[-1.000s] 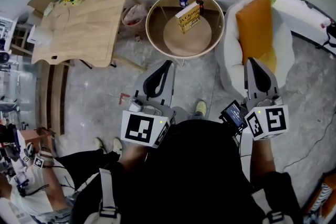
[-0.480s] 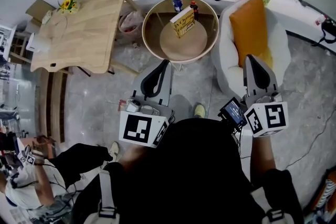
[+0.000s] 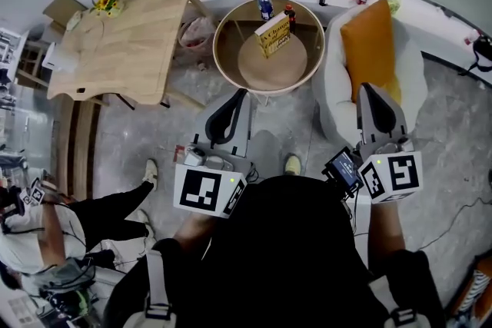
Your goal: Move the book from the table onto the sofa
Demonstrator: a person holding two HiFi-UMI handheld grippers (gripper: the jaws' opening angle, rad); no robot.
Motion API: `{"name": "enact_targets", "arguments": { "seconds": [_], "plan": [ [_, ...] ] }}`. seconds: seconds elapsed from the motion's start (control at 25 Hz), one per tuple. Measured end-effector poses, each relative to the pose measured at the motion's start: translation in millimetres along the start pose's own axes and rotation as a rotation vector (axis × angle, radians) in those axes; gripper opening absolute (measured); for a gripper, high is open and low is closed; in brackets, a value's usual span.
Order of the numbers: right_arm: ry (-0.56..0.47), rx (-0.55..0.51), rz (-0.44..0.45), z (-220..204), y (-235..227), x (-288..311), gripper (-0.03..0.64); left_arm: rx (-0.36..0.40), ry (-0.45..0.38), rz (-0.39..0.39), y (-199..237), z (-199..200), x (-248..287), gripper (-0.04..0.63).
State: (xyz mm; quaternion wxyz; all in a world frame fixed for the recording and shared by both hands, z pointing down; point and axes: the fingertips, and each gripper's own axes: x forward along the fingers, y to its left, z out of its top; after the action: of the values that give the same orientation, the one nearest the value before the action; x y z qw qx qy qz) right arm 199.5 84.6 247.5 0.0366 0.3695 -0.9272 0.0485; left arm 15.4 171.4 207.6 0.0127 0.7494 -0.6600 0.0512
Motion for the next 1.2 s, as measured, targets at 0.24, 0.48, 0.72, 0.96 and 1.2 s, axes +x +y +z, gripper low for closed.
{"name": "enact_targets", "arguments": {
  "seconds": [0.24,0.48,0.72,0.96,1.2],
  "plan": [
    [0.000,0.001,0.005,-2,2,-1,0.012,0.001,0.005,-0.003,-4,-2,-4,0.012],
    [0.009,-0.003,0.008,-5,7,-1,0.012,-0.005,-0.003,-0.008,-4,-6,-7,0.012],
    [0.008,-0.016,0.013,-4,8,6,0.012,-0.006,-0.014,-0.003,2,-7,-4,0.013],
    [0.032,-0.019,0.023,-7,12,23,0.012,-0.027,0.001,0.014,18,-12,2,0.013],
    [0.053,-0.037,0.037,-12,15,42,0.012,-0.043,0.012,0.027,34,-21,12,0.013]
  ]
}}
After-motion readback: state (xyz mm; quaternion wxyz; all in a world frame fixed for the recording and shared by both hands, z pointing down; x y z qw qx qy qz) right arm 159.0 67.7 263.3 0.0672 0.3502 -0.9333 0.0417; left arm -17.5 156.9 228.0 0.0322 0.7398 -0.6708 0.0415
